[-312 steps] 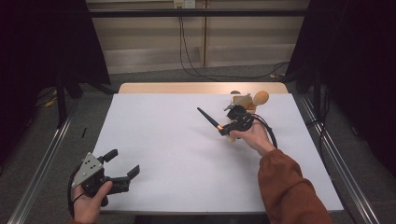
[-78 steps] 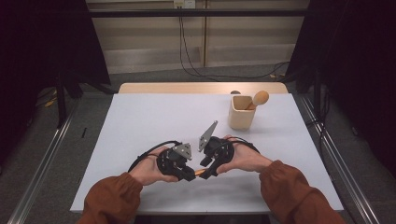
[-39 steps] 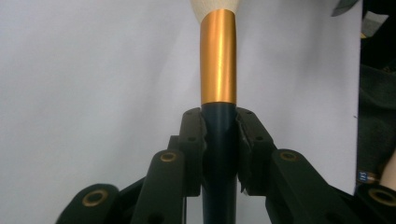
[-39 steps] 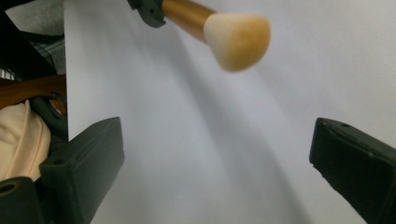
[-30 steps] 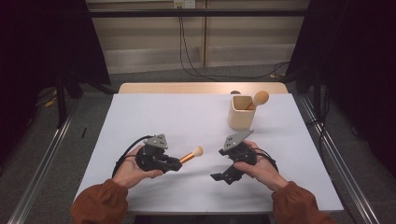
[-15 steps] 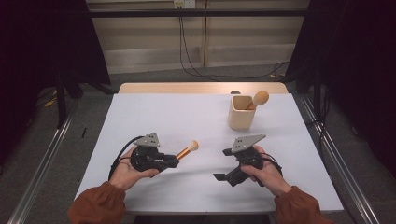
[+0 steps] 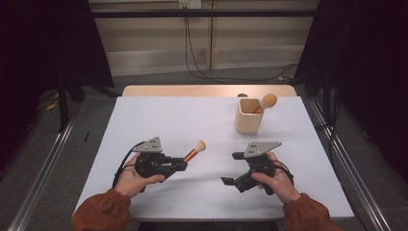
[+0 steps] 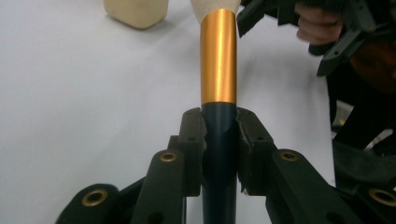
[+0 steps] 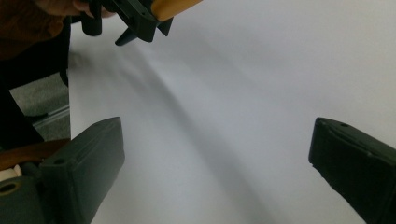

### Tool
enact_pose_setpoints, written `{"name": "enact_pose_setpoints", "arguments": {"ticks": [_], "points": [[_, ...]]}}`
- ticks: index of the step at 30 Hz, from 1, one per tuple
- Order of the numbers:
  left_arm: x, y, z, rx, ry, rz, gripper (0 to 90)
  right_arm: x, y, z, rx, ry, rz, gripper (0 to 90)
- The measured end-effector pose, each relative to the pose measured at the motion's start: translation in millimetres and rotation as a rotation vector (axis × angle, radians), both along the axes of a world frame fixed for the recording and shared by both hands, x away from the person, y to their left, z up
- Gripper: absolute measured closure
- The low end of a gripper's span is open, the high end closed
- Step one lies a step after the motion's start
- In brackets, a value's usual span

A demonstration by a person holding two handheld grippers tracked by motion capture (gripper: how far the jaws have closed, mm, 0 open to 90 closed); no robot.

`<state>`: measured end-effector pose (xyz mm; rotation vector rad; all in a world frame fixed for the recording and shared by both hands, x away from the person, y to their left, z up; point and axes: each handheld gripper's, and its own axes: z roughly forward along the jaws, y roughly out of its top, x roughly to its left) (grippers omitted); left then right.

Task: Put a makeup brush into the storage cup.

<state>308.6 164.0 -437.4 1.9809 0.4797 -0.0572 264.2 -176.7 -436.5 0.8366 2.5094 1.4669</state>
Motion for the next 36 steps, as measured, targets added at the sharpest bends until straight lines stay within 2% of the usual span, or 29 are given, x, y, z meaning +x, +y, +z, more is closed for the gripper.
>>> {"name": "enact_pose_setpoints", "arguments": {"ticks": [2,4,6,8,9,11,14,16,19,24,29,31,36], "points": [[-0.4,0.7,0.3,-0.015,-0.008,0.006,74.3,-0.7,-0.4,-0.6,0.020,-0.013,-0.012,3.6],[-0.8,1.1,0.6,-0.036,-0.016,0.000,74.3,-0.6,-1.0,-0.9,0.015,-0.014,-0.013,3.8],[-3.1,0.3,2.1,-0.047,-0.032,-0.005,74.3,-1.2,-1.3,-1.9,0.041,-0.010,-0.025,3.9],[-5.1,-1.0,3.2,-0.071,-0.045,-0.015,74.3,-2.6,-0.8,-2.2,0.051,-0.030,-0.033,3.9],[-5.8,-1.6,3.8,-0.068,-0.059,-0.015,74.3,-3.2,-0.5,-2.0,0.051,-0.041,-0.036,3.8],[-6.2,-2.4,3.8,-0.078,-0.058,-0.020,74.2,-3.6,-0.1,-1.6,0.081,-0.047,-0.040,3.8],[-6.3,-3.5,3.5,-0.087,-0.063,0.000,74.1,-2.8,-0.8,-0.3,0.145,-0.058,-0.053,3.3],[-5.7,-3.8,3.6,-0.112,-0.067,0.013,74.1,-2.3,-1.2,-0.1,0.162,-0.065,-0.064,3.1],[-6.1,-4.0,3.8,-0.134,-0.069,0.020,74.1,-1.9,-1.0,-0.8,0.153,-0.077,-0.077,3.0],[-7.7,-6.3,4.0,-0.164,-0.063,0.020,74.0,-0.7,1.2,-2.0,0.157,-0.077,-0.065,3.1],[-9.9,-8.5,5.7,-0.187,-0.073,0.009,74.0,-0.3,2.5,-2.0,0.214,-0.082,-0.049,4.9],[-11.0,-10.0,5.6,-0.197,-0.076,-0.009,74.0,-1.3,3.1,-0.1,0.232,-0.097,-0.046,4.9],[-13.4,-13.8,6.8,-0.213,-0.085,-0.011,74.0,-3.2,5.7,6.5,0.269,-0.125,-0.017,4.9]]}}
